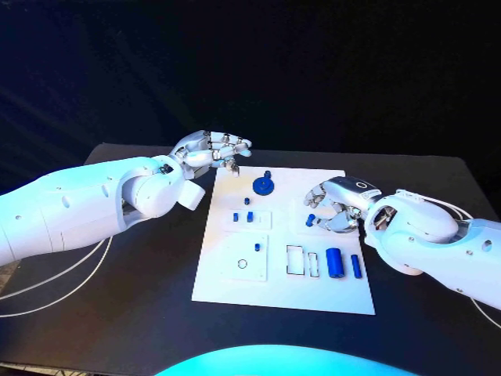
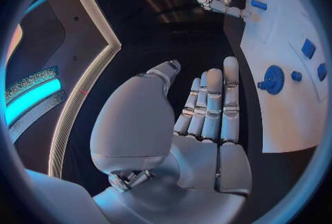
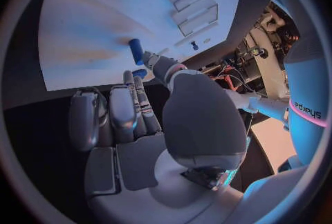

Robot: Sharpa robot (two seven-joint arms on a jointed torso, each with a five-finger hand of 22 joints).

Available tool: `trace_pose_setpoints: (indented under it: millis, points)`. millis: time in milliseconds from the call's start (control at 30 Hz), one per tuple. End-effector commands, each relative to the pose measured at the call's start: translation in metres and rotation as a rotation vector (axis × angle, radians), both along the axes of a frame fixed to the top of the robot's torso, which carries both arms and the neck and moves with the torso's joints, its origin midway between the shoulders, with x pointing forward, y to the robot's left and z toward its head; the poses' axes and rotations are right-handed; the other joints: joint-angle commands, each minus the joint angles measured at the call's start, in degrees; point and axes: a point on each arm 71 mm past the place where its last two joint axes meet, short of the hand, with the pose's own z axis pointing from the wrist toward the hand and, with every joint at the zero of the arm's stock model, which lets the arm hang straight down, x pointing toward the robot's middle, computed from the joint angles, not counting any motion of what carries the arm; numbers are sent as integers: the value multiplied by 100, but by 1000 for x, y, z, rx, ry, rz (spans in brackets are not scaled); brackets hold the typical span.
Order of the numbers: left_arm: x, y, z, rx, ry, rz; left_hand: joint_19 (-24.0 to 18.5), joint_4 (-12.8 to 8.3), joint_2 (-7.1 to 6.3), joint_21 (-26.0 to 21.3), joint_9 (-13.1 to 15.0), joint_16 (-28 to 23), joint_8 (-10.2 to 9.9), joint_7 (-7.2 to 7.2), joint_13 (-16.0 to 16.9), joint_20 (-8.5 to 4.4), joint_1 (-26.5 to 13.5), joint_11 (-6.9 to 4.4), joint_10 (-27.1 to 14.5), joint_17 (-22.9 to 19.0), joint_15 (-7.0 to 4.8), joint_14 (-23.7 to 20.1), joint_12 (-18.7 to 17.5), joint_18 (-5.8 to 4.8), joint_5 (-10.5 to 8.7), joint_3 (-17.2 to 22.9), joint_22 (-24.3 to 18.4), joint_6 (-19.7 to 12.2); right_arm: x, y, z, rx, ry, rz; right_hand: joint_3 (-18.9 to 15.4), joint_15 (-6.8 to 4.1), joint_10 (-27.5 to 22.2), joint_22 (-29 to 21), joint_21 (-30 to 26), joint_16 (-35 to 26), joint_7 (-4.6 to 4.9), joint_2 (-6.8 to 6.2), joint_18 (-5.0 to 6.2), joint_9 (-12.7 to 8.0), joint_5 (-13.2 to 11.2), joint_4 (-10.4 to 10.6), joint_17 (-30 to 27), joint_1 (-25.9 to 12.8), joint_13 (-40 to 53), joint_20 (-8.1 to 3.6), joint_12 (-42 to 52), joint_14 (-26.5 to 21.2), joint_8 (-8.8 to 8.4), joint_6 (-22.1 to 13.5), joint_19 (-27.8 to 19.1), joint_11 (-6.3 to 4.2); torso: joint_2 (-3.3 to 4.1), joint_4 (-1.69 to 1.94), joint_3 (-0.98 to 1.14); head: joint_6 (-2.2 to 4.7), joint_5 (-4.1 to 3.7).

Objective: Assemble the parts on the task board

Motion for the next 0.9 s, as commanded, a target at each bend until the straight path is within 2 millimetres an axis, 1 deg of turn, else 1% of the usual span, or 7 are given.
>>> trace_pose_setpoints:
  millis: [33, 133, 333, 400, 600, 700, 900]
  points:
    - [-1, -2, 1, -15, 3, -19, 36, 10, -1, -31, 9, 37, 38, 100, 5, 16, 38, -14, -42, -6, 4, -21, 32, 77, 0, -29, -5, 18, 1, 0, -4, -45, 25, 18, -28, 3, 9, 172, 13, 26, -22, 17, -66, -8, -14, 4, 0, 74, 16, 18, 46, 92, -14, 8, 25, 9, -1, 6, -3, -5, -12]
    - [-1, -2, 1, -14, 4, -19, 36, 6, -1, -32, 10, 38, 42, 101, 6, 16, 50, -13, -43, -7, 4, -22, 36, 77, 1, -29, -5, 19, 2, 0, -5, -55, 29, 17, 25, -16, 130, 252, 81, 89, 11, 62, -86, -1, -17, 16, 52, 113, 39, 4, 162, 108, 10, 99, 75, -16, 0, 6, -5, -6, -11]
    - [-1, -2, 1, -14, 5, -20, 37, 6, 0, -32, 10, 39, 43, 102, 6, 17, 52, -13, -43, -8, 5, -22, 37, 77, 1, -30, -5, 20, 3, 1, -7, -70, 38, 20, 192, -45, 343, 393, 206, 215, 43, 79, -122, 15, -16, 56, 163, 94, 55, -22, 291, 143, 68, 286, 161, -51, 0, 5, -5, -12, -7]
    - [-1, -2, 1, -14, 5, -20, 37, 6, 0, -32, 10, 39, 43, 102, 6, 17, 52, -13, -43, -8, 5, -22, 37, 77, 1, -30, -5, 20, 3, 2, -7, -71, 42, 24, 287, -62, 464, 455, 261, 262, 24, 102, -137, 37, -20, 90, 198, 69, 61, -35, 335, 154, 123, 421, 198, -75, 1, 5, -4, -16, -6]
    - [-1, -2, 1, -14, 7, -23, 43, 2, 24, -32, 13, 48, 64, 107, 14, 19, 92, -12, -24, -12, 5, -22, 62, 79, 5, -25, -6, 34, 3, 4, -10, -78, 58, 29, 401, -96, 641, 526, 321, 325, -14, 141, -153, 68, -29, 173, 243, -8, 65, -65, 367, 167, 190, 592, 236, -119, 0, 7, -3, -17, -23]
    - [-1, -2, 1, -14, 8, -24, 43, 2, 24, -32, 13, 48, 64, 107, 14, 19, 92, -12, -24, -12, 5, -22, 62, 79, 5, -25, -6, 34, 3, 5, -11, -80, 62, 30, 414, -102, 675, 535, 329, 338, -17, 142, -155, 75, -32, 190, 254, -27, 66, -71, 369, 169, 201, 619, 241, -126, 1, 10, -1, -22, -25]
    - [-2, -2, 0, -23, 20, -33, 49, -7, 45, -31, 13, 53, 77, 105, 16, 19, 136, -14, -19, -17, 3, -22, 76, 81, 6, -14, -5, 35, 2, 8, -14, -81, 68, 36, 426, -106, 694, 539, 331, 341, -21, 146, -156, 81, -32, 202, 251, -37, 66, -76, 367, 168, 211, 642, 241, -131, 3, 3, 0, -32, -18]
